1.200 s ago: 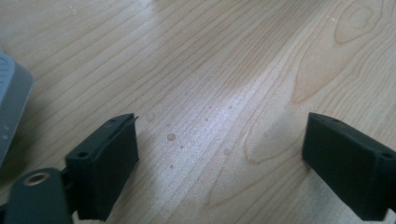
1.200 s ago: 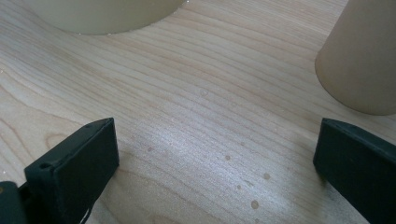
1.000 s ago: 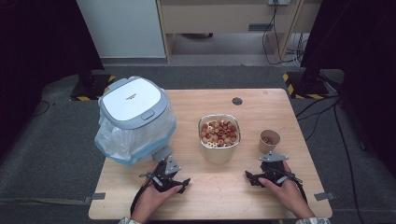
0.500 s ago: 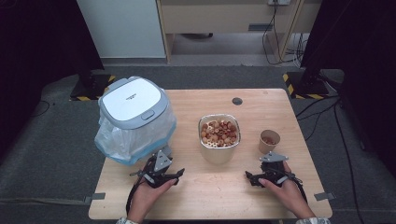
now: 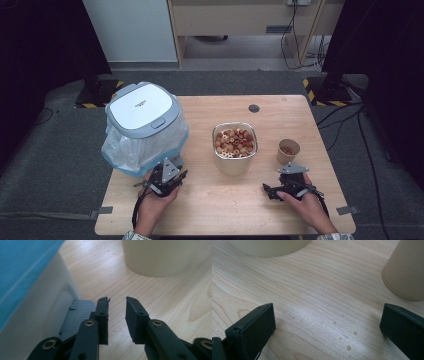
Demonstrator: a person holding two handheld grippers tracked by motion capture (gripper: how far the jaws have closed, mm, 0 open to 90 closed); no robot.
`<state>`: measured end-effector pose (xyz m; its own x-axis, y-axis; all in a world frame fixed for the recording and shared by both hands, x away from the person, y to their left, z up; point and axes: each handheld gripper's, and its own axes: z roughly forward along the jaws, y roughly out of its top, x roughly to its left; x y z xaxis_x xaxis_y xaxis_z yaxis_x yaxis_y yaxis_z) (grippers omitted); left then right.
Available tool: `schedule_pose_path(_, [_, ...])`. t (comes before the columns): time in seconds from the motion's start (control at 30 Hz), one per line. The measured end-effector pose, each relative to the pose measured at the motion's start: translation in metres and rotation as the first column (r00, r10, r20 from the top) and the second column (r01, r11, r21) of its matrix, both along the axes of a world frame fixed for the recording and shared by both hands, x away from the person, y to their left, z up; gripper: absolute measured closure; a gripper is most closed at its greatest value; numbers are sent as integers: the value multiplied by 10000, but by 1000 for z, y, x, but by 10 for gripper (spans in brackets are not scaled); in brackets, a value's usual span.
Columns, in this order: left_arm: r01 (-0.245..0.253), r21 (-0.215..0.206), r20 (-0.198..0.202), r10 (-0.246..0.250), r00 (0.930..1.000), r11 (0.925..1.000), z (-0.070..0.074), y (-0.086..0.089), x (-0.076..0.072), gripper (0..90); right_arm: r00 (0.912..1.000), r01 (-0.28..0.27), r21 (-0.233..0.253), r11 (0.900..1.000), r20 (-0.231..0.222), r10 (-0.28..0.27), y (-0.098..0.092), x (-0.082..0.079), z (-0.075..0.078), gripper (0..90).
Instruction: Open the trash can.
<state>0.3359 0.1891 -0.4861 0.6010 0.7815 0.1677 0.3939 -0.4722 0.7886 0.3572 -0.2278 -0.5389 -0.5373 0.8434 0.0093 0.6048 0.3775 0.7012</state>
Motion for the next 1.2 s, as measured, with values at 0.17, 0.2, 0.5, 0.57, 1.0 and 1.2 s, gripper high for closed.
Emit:
schedule_pose_path(0.17, [-387,264,54,386,9992,9989,-5,5,8,791,10000,-34,-7,10000,9,34,0,0,0,6])
schedule_pose_path(0.2, [-387,264,54,386,9992,9989,-5,5,8,805,10000,-34,-7,10000,9,34,0,0,0,6])
schedule_pose_path(0.5, [-1136,726,-107,1147,9933,9909,-17,19,18,849,10000,-41,-5,10000,3,41,0,0,0,6])
schedule_pose_path(0.57, [-1170,718,-180,1186,9928,9905,-19,20,19,849,10000,-40,-5,10000,4,40,0,0,0,6])
schedule_pose_path(1.0, [-1277,725,-199,1294,9914,9892,-26,18,21,865,10000,-33,-3,10000,24,33,0,0,0,6])
schedule_pose_path(1.2, [-1336,759,-182,1353,9906,9881,-27,17,20,870,10000,-24,-9,10000,27,24,-1,-1,0,6])
